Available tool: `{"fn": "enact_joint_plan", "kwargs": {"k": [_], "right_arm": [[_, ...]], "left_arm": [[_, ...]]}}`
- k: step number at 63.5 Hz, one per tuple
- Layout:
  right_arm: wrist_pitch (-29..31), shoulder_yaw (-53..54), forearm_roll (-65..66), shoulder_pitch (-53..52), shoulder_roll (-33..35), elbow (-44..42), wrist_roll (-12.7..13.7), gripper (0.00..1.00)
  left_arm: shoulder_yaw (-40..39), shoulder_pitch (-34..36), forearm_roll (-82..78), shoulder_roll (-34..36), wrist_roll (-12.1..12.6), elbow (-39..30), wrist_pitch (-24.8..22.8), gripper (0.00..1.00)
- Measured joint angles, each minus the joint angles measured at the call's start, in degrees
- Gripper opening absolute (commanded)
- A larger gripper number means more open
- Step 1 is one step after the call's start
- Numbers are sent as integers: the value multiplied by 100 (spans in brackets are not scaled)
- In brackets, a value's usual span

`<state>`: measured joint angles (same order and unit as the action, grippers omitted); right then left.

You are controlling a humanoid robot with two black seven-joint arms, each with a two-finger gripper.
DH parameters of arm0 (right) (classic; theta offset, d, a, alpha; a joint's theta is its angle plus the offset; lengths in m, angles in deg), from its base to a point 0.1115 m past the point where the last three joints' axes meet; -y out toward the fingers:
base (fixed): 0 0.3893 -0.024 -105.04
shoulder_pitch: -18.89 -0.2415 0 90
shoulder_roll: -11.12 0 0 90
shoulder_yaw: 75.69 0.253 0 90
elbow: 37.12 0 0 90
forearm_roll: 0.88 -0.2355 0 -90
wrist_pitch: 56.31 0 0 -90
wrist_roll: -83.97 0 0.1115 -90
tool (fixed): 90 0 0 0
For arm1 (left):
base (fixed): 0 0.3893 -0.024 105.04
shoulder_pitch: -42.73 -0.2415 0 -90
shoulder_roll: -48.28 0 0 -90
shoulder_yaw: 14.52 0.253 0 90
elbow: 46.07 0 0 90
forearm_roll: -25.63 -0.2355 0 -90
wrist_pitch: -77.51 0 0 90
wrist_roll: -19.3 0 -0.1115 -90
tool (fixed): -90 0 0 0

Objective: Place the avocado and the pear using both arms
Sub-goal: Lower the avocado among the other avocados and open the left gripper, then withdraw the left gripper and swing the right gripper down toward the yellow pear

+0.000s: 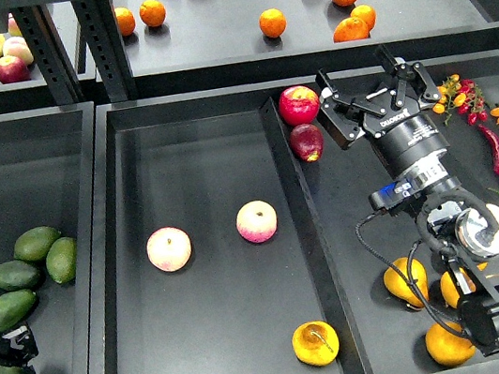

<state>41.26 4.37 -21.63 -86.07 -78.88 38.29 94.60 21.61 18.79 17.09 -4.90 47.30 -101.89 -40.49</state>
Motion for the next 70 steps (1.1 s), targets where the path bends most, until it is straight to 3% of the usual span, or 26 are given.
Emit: {"fn": "enact_joint_plan", "kwargs": {"k": [11, 29, 35, 44, 70], "right_arm": [[0, 0, 0, 1, 0, 0, 0, 100], [0, 0, 0, 2, 0, 0, 0, 100], [-5, 0, 0, 2, 0, 0, 0, 100], [-10, -53, 0, 7, 0, 0, 0, 100], [-18, -245, 9, 61, 0, -9, 9, 100]], "left_arm": [[-9, 19, -29, -14, 0, 8, 0, 62], [-36, 7, -172, -17, 0, 12, 0, 69], [-36, -3, -190, -17, 0, 17, 0, 77], [-65, -3, -208, -17, 0, 17, 0, 97], [-1175, 61, -129, 413, 1, 44, 0, 99]]}}
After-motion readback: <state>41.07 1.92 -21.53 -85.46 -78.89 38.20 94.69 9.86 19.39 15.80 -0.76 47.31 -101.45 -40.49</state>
